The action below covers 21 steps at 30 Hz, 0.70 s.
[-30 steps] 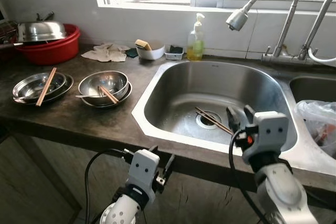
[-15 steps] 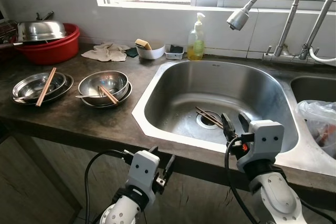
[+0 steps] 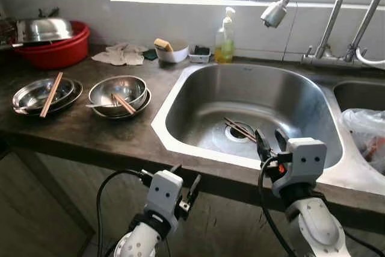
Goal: Kitchen organization
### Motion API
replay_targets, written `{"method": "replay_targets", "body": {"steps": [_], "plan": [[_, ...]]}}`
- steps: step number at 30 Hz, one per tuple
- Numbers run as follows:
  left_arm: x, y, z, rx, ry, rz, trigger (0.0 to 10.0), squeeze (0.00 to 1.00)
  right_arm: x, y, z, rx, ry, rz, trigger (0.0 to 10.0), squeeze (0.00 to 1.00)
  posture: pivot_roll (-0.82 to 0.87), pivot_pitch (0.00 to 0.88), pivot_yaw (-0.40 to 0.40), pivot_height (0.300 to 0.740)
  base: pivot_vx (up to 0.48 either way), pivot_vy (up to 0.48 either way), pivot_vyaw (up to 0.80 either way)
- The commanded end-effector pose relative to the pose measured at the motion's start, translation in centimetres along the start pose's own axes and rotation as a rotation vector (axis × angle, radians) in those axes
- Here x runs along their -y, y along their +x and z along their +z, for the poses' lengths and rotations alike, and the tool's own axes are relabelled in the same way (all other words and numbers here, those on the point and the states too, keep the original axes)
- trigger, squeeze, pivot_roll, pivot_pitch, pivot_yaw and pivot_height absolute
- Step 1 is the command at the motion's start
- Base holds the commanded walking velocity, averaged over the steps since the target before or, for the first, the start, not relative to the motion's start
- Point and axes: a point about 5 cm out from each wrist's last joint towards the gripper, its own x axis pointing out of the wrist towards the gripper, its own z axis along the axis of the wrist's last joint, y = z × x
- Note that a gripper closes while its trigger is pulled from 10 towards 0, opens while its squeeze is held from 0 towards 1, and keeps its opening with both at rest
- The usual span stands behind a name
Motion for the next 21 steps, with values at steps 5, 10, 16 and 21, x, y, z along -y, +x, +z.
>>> {"method": "replay_targets", "body": {"steps": [5,10,16,21], "plan": [[-0.06,-0.13,-0.16,-0.014,0.006,0.003,10.0,0.0,-0.46,0.11,-0.06,0.004,0.011,0.01,10.0,0.0,0.02,0.0,-0.001,0.74,-0.292,0.0,0.0],[-0.1,-0.1,-0.14,-0.015,0.007,0.003,10.0,0.0,-0.57,0.16,-0.18,0.0,0.015,0.011,10.0,0.0,0.02,0.0,-0.002,0.74,-0.295,0.0,0.0],[-0.13,-0.11,-0.14,-0.015,0.009,0.002,10.0,0.0,-0.6,0.11,-0.4,-0.014,0.024,0.003,10.0,0.0,0.02,0.0,0.0,0.74,-0.291,0.0,0.0],[-0.16,-0.1,-0.14,-0.016,0.01,0.002,10.0,0.0,-0.71,-0.04,-0.8,-0.034,0.024,0.011,10.0,0.0,0.02,0.0,0.002,0.74,-0.293,0.0,0.0]]}}
